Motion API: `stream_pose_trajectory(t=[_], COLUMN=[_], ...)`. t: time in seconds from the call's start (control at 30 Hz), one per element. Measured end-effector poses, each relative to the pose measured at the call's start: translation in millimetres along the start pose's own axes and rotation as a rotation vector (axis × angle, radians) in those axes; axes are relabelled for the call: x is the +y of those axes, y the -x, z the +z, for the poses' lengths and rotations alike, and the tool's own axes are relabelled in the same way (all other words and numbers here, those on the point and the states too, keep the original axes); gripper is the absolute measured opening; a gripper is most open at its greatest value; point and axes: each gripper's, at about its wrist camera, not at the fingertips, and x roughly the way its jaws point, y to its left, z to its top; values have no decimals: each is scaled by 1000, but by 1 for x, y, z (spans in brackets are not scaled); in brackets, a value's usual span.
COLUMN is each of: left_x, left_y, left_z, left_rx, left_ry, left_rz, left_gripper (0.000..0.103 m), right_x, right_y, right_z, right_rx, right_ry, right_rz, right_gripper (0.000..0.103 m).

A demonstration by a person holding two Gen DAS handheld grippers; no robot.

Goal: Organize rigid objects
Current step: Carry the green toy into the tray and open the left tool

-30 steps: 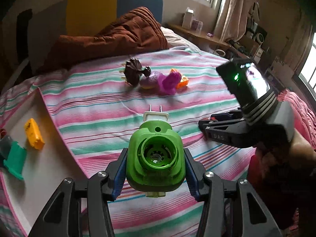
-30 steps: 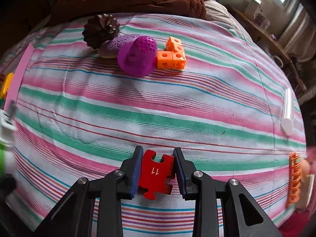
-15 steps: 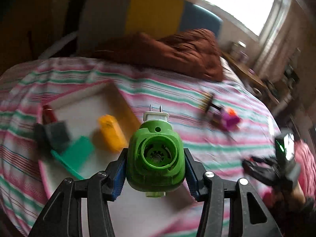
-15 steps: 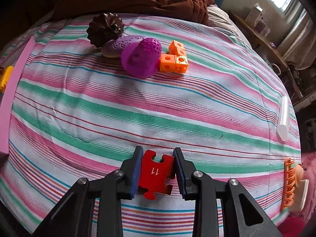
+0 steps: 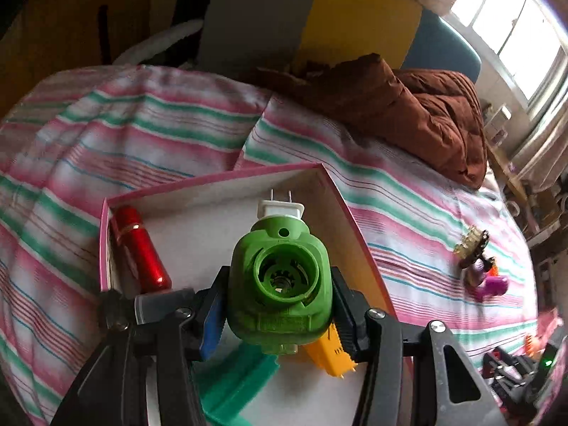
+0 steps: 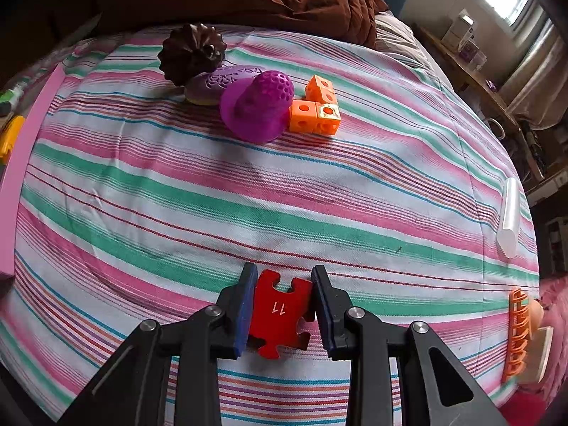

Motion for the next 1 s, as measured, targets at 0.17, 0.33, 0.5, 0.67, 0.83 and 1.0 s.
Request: stream_pose_trajectory(t=[0.17,0.33,0.5,0.67,0.83,1.0], left_x=[-3,-1,0,-3,-9,-12], left_y=[-4,0,16,38,65,93], left_z=[-3,-5,-8,-21,-49,-78], left_rx=[36,33,6,-44,-106,-182], left_ry=[5,5,11,-18,-47,-63], left_rz=[-38,-40,-44,-10,17,47], left_gripper=[53,54,65,65,65,65], right_x=[-1,-1,0,1,1,1], right_y=[-1,-1,-1,1,0,-1], right_z=[1,1,1,2,3,3], right_rx=[-2,-2,-2,-3,-6,-7], right_ry=[3,4,4,9,19,23], right_rz=[-3,-3,-4,-11,-21,-28], right_gripper=[32,32,32,32,32,32])
